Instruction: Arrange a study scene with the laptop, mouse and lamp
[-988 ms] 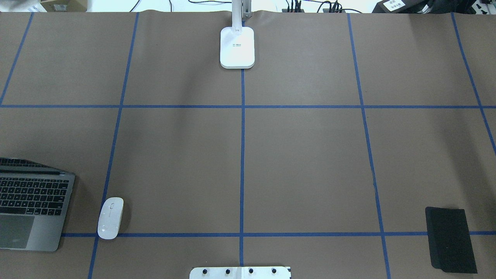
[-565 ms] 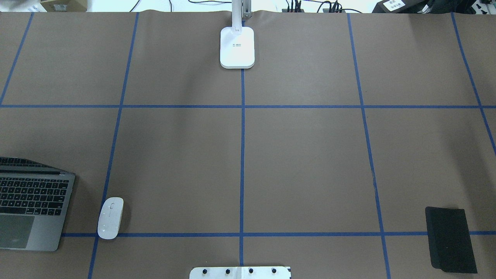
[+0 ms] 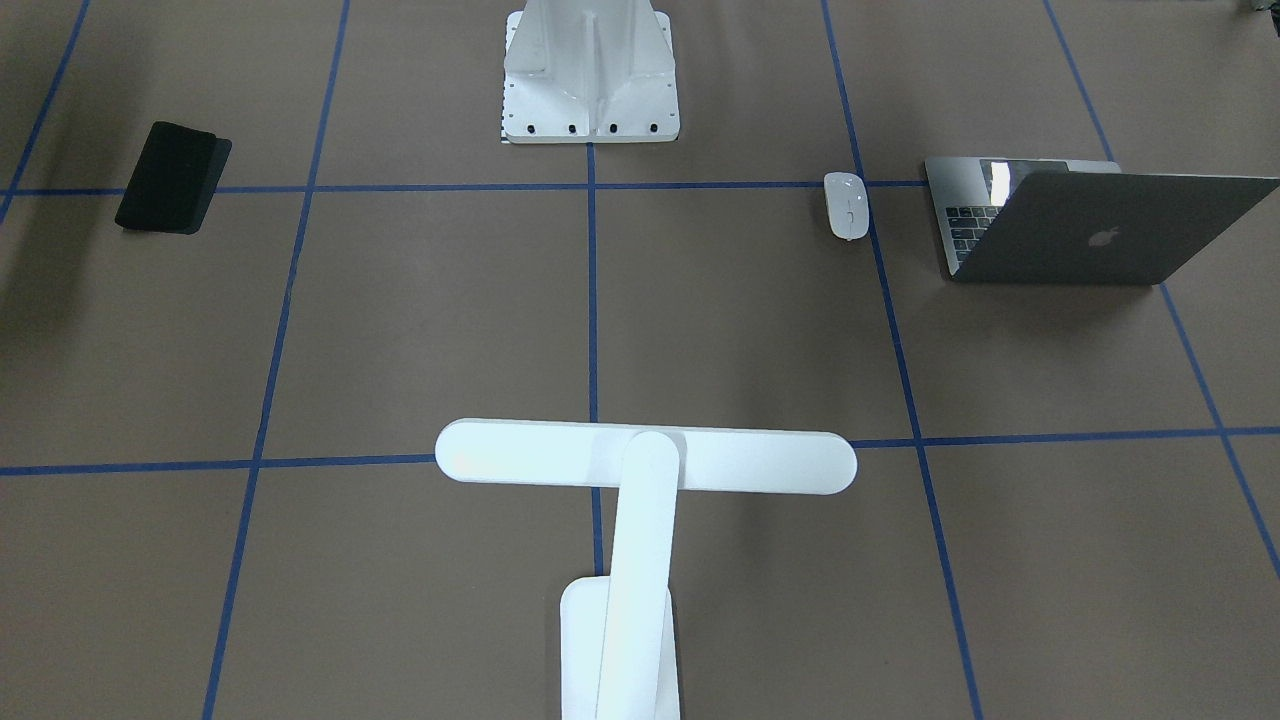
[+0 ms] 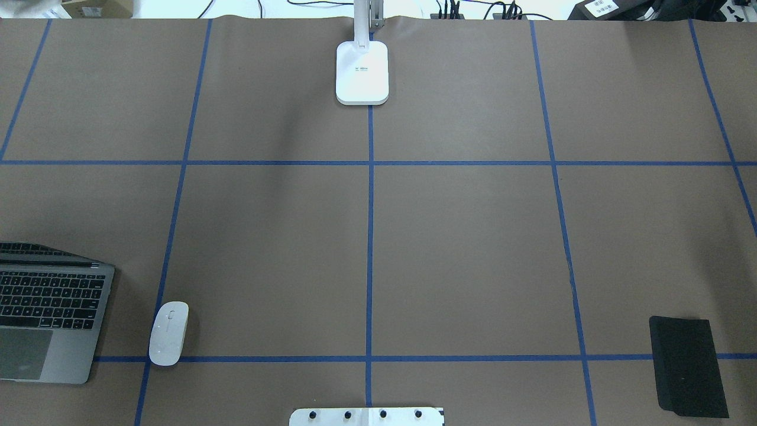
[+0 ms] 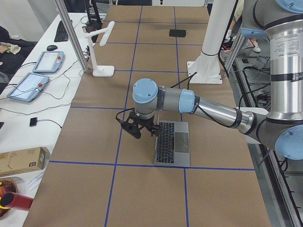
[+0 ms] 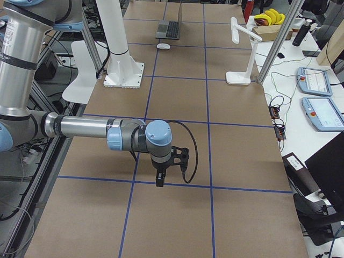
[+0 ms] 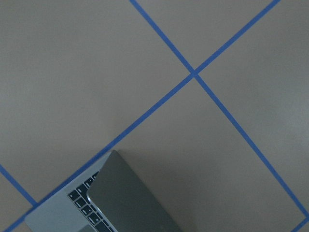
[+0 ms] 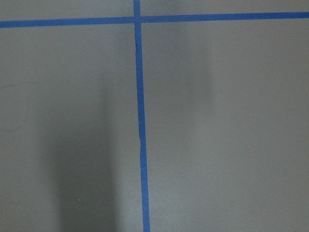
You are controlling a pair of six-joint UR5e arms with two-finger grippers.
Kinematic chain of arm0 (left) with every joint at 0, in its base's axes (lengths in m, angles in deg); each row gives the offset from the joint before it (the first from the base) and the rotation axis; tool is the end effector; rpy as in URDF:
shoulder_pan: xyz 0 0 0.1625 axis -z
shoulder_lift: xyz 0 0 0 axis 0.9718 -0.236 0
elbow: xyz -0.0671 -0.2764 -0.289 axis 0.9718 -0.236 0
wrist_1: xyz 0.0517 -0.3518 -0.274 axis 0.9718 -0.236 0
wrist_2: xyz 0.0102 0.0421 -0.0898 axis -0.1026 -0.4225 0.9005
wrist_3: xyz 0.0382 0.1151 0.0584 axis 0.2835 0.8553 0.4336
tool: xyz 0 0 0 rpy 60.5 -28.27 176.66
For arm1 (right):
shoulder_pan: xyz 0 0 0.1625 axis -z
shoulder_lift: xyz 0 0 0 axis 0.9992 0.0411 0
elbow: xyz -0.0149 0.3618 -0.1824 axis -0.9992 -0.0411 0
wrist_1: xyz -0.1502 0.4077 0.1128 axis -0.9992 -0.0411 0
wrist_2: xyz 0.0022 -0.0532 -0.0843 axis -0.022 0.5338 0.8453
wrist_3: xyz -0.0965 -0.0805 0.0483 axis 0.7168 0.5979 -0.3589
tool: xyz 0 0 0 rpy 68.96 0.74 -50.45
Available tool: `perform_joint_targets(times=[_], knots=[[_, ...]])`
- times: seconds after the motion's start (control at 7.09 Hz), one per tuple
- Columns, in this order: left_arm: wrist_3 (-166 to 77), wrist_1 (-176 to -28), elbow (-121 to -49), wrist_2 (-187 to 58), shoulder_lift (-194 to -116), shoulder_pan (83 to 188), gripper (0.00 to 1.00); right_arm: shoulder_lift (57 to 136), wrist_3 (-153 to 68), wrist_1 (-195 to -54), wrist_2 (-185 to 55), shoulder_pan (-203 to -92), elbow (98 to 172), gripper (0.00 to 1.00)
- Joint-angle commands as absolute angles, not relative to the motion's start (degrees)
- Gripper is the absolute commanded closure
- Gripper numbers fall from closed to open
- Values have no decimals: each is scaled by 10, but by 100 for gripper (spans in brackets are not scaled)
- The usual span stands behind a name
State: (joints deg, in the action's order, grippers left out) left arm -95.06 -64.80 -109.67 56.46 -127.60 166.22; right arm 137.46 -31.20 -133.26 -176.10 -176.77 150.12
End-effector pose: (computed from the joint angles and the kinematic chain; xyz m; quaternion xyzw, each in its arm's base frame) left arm -0.0258 -0.4615 0.5060 -0.1964 0.3964 -0.4630 0.7681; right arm 0.0341 -0.3878 0.6552 -0.0066 -0.3739 0.0304 0.9270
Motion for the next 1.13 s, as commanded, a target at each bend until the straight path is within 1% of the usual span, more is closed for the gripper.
perform_joint_targets(times=[0.0,0.14,0.28,0.85,0.99], knots=[[-1128,-719,-1096,566,-1274,1584,0,1404,-312,-1314,-1778,-1768,1503,0],[-1174,-729,-1096,563,-1274,1544,0,1407,-312,-1309,-1780,-1768,1502,0],[-1198,-732,-1096,561,-1274,1529,0,1414,-312,-1300,-1780,-1768,1502,0],[-1221,-732,-1099,556,-1240,1514,0,1420,-313,-1300,-1795,-1769,1503,0],[-1262,-745,-1103,556,-1239,1488,0,1421,-313,-1300,-1796,-1769,1504,0]])
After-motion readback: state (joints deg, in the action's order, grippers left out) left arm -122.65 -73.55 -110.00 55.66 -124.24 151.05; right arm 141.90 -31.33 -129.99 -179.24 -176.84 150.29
